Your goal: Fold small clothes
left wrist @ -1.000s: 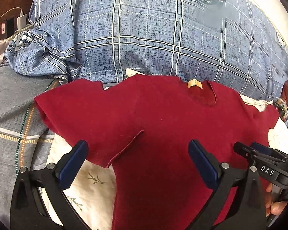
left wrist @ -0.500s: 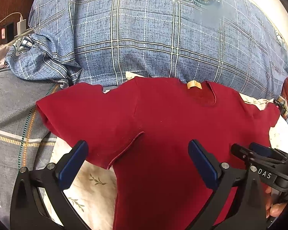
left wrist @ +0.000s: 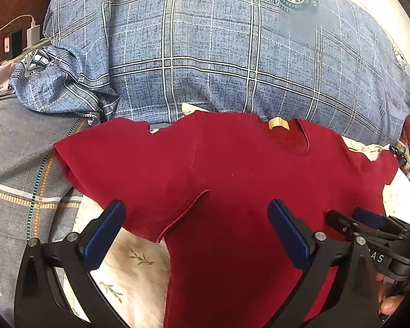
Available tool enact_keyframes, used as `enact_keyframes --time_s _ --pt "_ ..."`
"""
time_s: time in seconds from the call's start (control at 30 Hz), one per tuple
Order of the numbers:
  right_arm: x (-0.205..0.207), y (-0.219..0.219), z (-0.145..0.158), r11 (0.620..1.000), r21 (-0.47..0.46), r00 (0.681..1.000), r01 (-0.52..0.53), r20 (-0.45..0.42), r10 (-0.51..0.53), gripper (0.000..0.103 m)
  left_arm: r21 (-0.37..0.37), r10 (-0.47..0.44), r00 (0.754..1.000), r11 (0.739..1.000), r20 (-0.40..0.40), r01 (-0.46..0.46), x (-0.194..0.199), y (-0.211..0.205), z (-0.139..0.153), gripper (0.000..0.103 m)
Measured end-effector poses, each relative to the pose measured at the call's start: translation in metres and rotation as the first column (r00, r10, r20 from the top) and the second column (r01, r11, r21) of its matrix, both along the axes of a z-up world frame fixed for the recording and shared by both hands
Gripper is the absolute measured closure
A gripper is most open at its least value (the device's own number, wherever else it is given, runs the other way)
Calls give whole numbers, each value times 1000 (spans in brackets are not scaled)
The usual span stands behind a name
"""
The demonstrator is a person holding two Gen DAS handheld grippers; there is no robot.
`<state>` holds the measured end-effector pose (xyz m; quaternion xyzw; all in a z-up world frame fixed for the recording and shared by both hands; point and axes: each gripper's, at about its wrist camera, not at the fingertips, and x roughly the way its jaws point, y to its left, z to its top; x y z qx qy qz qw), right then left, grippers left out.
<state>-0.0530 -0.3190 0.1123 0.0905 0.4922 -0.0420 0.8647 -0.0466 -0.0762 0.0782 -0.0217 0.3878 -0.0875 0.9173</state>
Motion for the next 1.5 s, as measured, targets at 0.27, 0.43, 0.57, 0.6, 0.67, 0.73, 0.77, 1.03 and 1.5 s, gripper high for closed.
enact_keyframes --time_s 0.27,0.43,0.57,0.6,0.67,0.73,0.77,1.03,1.5 --pt "0 7 -2 1000 12 1000 -22 0 22 31 8 1 1000 1000 -1 -1 2 1 -1 0" --pt "3 19 1 996 27 996 -87 25 87 31 4 -11 1000 1000 -19 11 3 5 1 0" --pt "12 38 12 971 115 977 -210 64 204 34 43 54 997 998 47 -56 6 29 23 0" --pt "15 45 16 960 144 970 -242 77 232 36 55 91 993 994 78 -95 6 39 29 0" --pt "21 63 19 930 196 950 -312 97 298 36 59 177 978 981 114 -185 8 62 37 0" --pt "30 81 18 902 246 935 -355 103 340 36 45 253 961 965 110 -259 11 85 38 0" --pt "35 92 15 885 279 928 -373 102 359 36 40 277 955 958 107 -282 13 93 38 0" --pt "87 143 -11 843 389 926 -372 95 365 94 -73 398 915 917 68 -393 20 135 36 0" --pt "73 -22 106 988 2 949 -155 279 148 98 -97 412 910 909 41 -406 21 129 28 0"
